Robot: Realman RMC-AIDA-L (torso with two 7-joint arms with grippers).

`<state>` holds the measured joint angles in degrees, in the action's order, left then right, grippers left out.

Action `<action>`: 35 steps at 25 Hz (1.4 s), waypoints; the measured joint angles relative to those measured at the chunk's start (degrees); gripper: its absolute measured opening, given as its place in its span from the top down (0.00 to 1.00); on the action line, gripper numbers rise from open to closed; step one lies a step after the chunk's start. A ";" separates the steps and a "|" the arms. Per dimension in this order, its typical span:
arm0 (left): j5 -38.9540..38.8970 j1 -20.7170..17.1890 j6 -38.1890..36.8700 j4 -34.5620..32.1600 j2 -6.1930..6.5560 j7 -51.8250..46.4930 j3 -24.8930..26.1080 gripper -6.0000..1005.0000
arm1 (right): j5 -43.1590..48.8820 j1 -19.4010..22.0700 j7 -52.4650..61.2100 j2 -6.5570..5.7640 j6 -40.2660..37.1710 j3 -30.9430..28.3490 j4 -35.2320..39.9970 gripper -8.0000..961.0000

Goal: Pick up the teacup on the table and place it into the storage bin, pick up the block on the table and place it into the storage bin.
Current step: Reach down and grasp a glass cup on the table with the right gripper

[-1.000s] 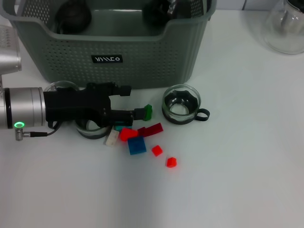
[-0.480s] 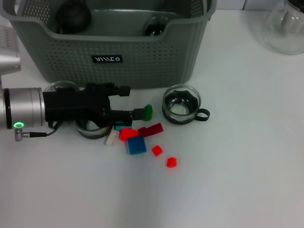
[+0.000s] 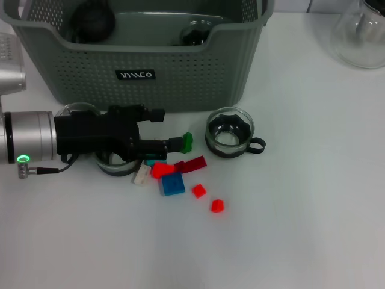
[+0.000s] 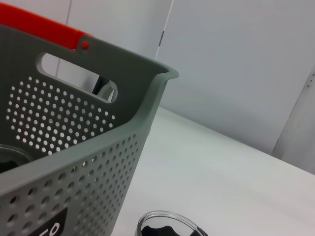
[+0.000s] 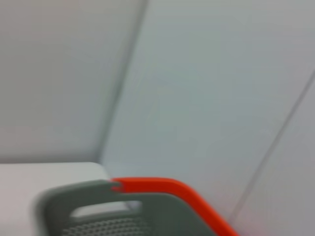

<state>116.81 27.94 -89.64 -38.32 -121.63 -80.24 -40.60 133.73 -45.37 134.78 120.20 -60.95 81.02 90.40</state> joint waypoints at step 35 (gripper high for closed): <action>0.44 -0.66 1.50 0.09 0.40 0.00 -0.30 0.14 | 8.74 -6.71 -9.66 0.27 -34.43 4.55 -26.92 0.02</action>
<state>117.25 27.29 -88.15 -38.23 -121.23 -80.24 -40.90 142.47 -52.07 125.12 120.48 -95.37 85.56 63.48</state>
